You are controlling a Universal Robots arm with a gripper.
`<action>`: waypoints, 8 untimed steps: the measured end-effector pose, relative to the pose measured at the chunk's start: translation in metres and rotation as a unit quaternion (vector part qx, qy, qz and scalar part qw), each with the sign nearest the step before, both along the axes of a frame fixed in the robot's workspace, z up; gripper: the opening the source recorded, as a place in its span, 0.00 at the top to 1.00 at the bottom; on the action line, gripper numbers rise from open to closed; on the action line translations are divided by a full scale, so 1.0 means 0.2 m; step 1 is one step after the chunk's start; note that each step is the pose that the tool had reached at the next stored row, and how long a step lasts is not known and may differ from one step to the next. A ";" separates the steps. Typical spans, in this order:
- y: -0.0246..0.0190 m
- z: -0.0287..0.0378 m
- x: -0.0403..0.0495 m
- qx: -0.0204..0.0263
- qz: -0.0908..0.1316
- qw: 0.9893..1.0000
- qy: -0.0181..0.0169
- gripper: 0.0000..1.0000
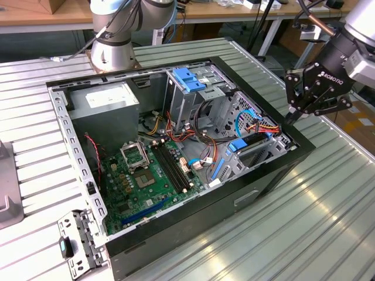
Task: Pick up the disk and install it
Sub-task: 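Insert the first disk wire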
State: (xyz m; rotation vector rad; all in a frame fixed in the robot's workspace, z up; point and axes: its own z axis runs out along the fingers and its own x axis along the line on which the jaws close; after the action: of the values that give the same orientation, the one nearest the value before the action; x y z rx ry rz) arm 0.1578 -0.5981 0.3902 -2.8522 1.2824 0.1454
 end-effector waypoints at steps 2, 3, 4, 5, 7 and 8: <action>0.002 0.000 0.006 0.000 0.005 1.000 0.000 0.90; 0.003 -0.001 0.008 0.000 0.007 1.000 0.000 0.90; 0.004 -0.003 0.008 0.000 0.008 1.000 0.000 0.90; 0.004 -0.004 0.008 0.000 0.009 1.000 0.000 0.90; 0.005 -0.007 0.008 0.000 0.013 1.000 0.000 0.90; 0.005 -0.008 0.008 0.000 0.015 1.000 0.000 0.90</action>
State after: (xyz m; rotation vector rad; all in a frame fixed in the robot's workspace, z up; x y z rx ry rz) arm 0.1595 -0.5971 0.3885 -2.8730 1.2388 0.1456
